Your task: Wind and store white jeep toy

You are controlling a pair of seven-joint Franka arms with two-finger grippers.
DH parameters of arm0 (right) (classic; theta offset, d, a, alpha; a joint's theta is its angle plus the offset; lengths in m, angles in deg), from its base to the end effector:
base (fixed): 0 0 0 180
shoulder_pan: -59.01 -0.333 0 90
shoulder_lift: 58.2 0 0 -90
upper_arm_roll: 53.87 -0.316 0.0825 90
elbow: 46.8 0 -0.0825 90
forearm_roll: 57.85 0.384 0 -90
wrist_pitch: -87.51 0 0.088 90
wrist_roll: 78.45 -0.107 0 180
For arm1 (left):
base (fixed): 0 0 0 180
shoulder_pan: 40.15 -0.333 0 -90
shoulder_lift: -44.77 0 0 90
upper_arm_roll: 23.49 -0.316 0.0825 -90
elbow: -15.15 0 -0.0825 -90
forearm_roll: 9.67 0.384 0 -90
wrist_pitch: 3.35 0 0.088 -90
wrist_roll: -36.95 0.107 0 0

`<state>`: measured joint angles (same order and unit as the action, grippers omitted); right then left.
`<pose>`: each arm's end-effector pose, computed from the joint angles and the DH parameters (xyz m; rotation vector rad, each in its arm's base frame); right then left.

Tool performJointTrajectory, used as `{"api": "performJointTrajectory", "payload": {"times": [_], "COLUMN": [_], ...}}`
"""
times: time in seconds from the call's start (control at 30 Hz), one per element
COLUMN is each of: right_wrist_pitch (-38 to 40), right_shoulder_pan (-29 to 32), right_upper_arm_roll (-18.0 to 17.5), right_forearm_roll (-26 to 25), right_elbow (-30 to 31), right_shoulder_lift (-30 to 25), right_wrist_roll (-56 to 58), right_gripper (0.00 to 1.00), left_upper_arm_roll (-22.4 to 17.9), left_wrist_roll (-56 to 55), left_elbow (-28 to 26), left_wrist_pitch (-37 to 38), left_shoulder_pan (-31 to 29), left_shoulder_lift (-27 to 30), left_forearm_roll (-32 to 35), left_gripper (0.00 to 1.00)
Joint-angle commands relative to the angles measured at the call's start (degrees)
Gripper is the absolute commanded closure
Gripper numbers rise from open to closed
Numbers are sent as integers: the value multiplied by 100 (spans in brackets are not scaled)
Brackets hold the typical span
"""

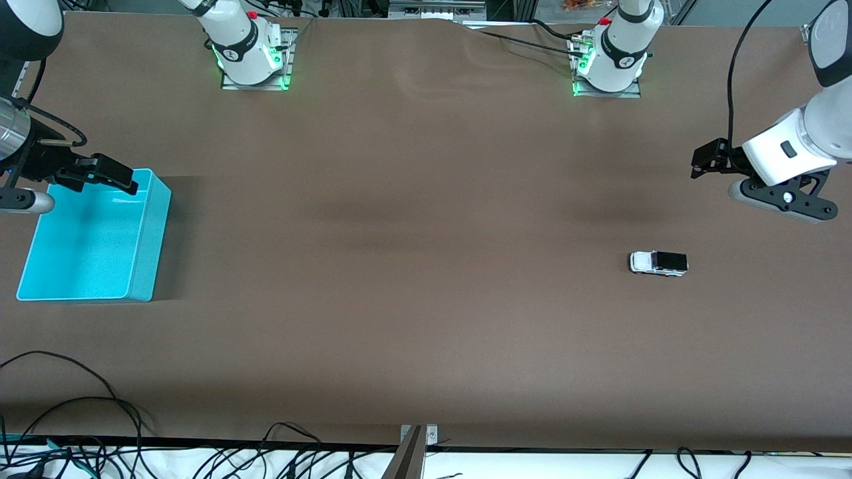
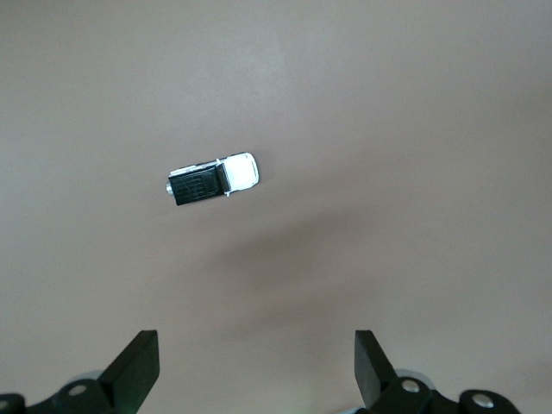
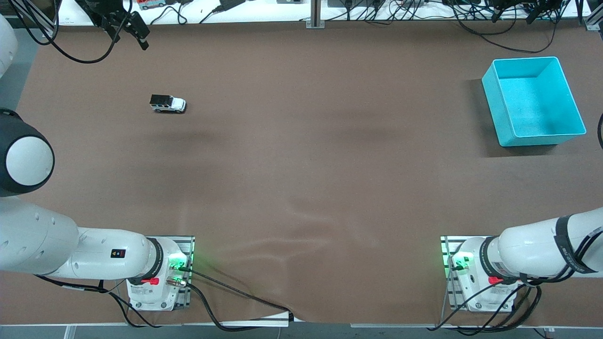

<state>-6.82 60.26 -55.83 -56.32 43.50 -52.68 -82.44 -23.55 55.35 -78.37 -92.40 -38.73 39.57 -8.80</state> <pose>0.5880 0.0091 0.5736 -3.1111 0.0929 0.0423 0.5715 -0.0119 0.5433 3.0739 -0.5370 -0.2646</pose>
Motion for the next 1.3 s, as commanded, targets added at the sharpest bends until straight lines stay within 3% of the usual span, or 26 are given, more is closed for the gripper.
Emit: {"api": "performJointTrajectory", "payload": {"times": [0.0, 0.4, 0.63, 0.93, 1.27], "right_wrist_pitch": [56, 65, 56, 64, 56], "right_shoulder_pan": [94, 94, 94, 94, 94], "right_upper_arm_roll": [-93, -93, -93, -93, -85], "right_forearm_roll": [-39, -39, -39, -39, -39], "right_elbow": [-39, -39, -39, -39, -39], "right_shoulder_lift": [-16, -16, -16, -16, -16], "right_wrist_roll": [73, 64, 73, 73, 73], "right_gripper": [0, 0, 0, 0, 0], "left_upper_arm_roll": [6, 6, 6, 6, 6], "left_wrist_roll": [708, 2044, 3818, 5322, 6482], "left_elbow": [159, 133, 89, 19, -903], "left_wrist_pitch": [107, -244, -920, -1448, -2827], "left_shoulder_pan": [-159, -397, -537, -546, -581], "left_shoulder_lift": [-333, -1045, -1440, -1880, -1950], "left_forearm_roll": [124, 133, 142, 432, 449], "left_gripper": [0, 0, 0, 0, 0]}}
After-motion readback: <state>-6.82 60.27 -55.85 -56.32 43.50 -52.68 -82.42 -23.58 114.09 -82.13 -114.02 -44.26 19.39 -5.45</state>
